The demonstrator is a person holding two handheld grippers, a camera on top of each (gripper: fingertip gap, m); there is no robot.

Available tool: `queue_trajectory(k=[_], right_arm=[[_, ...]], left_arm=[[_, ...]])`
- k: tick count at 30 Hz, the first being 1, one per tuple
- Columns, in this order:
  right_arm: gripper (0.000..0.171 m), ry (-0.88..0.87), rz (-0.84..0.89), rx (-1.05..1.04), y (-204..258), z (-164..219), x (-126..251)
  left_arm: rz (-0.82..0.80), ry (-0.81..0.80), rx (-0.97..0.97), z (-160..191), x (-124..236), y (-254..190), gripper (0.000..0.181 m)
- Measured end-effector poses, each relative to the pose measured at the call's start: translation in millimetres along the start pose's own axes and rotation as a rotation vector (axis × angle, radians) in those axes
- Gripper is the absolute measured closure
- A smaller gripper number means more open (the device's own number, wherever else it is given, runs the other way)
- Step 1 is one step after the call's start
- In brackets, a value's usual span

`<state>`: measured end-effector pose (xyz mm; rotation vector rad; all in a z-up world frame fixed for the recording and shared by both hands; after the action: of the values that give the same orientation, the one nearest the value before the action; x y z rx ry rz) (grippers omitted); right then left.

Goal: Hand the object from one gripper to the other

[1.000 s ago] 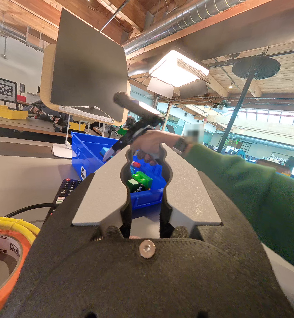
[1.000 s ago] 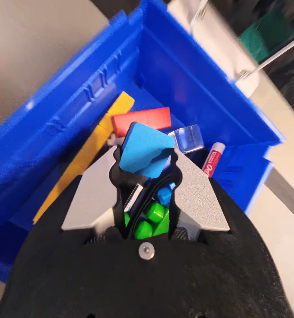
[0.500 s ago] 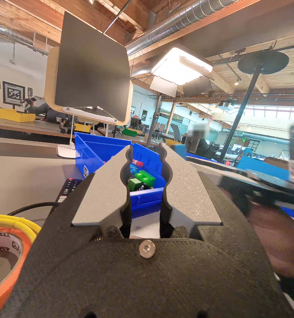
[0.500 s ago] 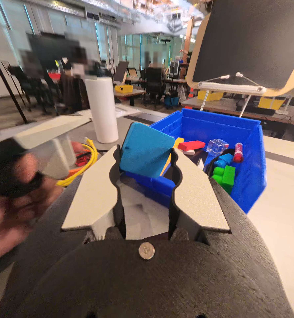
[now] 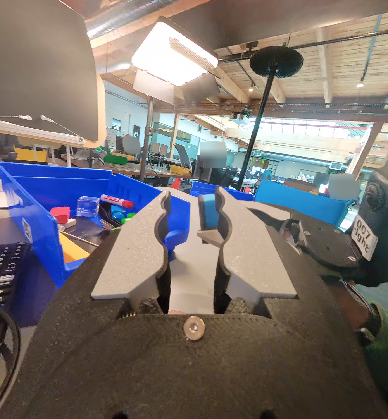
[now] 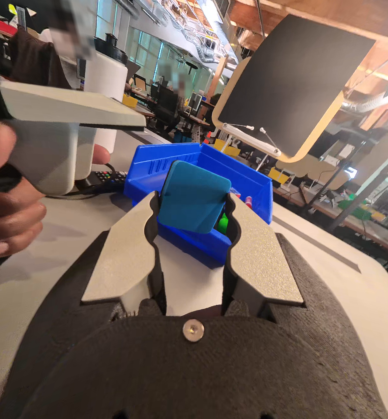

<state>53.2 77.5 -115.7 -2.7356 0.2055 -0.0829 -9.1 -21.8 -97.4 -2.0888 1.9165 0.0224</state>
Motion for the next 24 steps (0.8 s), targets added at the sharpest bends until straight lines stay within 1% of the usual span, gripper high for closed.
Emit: queue_trajectory(k=[2,4,8,10,14,19,24], right_arm=[[0.112,-0.029,-0.025,0.019,-4,0,5],[0.112,-0.044,-0.012,0.065,-9,2,9],[0.112,-0.037,0.031,0.259,-14,9,13],[0.112,-0.045,0.042,0.333,-13,11,14],[0.112,-0.054,0.017,0.414,-2,11,14],[0.112,-0.062,0.002,0.494,7,13,13],[0.112,-0.065,0.000,0.513,9,14,14]], left_arm=[[0.027,0.022,0.009,3,-2,-3,0.140],[0.063,0.046,0.023,6,-4,-7,0.137],[0.138,0.107,0.044,14,-8,-15,0.133],[0.176,0.143,0.060,18,-10,-19,0.131],[0.238,0.179,0.094,22,-13,-25,0.129],[0.261,0.202,0.107,25,-13,-27,0.129],[0.247,0.210,0.111,26,-13,-25,0.130]])
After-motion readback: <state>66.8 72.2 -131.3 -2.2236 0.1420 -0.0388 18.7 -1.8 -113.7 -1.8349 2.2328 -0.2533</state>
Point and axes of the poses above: each gripper's, where its closed fingertips meet, x back along the fingers, z out of its underside, y = z × x across the jaws, the point moved 6 cm from there along x, back along the fingers, and after that the axes turned 4 degrees about y, right-handed, at the moved point
